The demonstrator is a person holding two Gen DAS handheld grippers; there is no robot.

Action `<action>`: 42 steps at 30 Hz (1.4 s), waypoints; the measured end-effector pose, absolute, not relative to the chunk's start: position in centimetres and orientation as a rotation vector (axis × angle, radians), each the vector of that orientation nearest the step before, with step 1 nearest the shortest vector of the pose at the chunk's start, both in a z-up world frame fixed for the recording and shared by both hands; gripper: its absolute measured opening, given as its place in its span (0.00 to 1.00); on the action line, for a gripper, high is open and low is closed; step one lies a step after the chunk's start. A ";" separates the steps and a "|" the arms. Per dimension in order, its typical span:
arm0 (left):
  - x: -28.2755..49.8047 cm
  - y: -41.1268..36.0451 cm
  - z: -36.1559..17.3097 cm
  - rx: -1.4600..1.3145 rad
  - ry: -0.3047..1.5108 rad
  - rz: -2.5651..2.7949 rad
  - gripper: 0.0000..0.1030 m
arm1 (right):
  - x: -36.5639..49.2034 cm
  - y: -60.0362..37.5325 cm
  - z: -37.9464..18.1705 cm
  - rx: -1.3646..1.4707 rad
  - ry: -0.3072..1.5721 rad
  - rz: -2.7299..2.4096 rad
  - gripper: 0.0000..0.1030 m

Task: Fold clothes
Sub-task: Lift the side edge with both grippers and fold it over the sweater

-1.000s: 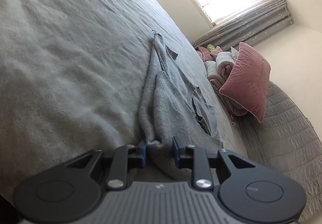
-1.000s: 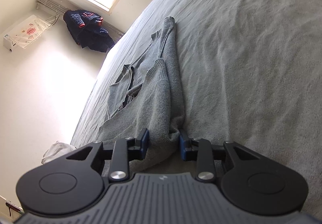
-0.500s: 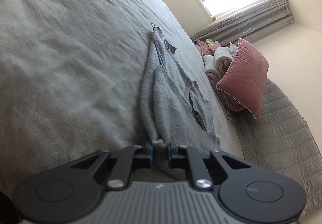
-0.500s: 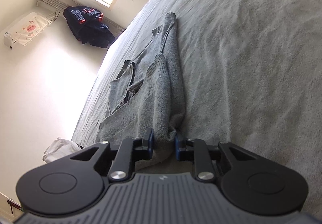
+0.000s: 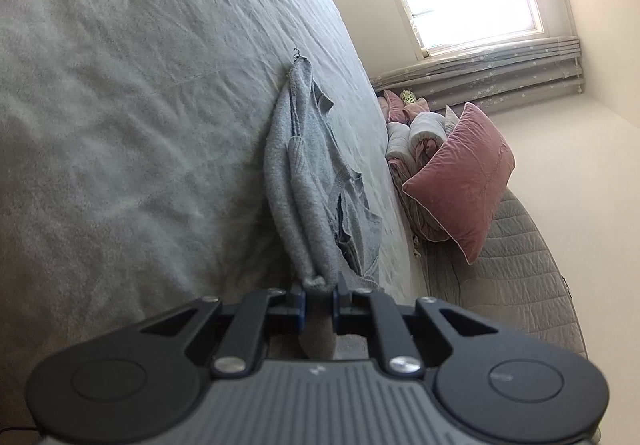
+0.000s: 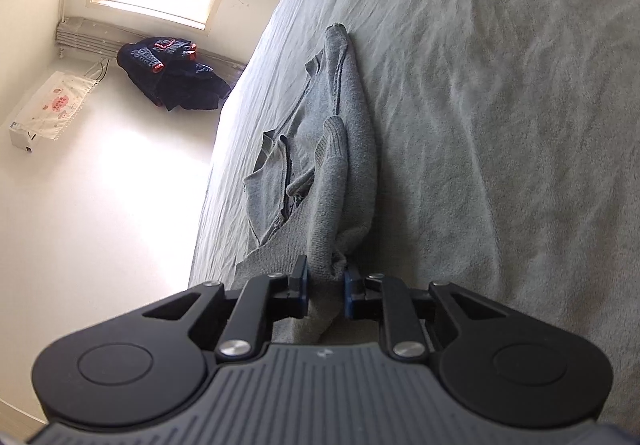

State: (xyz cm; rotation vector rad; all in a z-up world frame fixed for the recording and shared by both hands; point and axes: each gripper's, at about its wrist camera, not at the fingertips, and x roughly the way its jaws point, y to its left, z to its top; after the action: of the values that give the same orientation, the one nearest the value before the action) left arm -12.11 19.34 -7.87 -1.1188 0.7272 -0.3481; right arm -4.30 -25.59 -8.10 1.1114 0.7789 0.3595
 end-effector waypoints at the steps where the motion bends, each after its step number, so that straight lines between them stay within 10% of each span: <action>1: -12.0 19.4 -7.8 -1.139 0.731 -0.349 0.10 | -4.2 -25.6 -7.9 1.126 0.775 0.365 0.19; 42: 8.9 18.4 -3.9 -1.420 0.722 -0.235 0.10 | 9.5 -27.1 -7.0 1.408 0.634 0.333 0.19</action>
State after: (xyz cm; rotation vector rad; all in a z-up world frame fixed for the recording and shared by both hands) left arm 8.90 18.36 -3.91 -1.4204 0.7220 -0.2352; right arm 9.48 -27.09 -6.95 1.4078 0.6340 0.3328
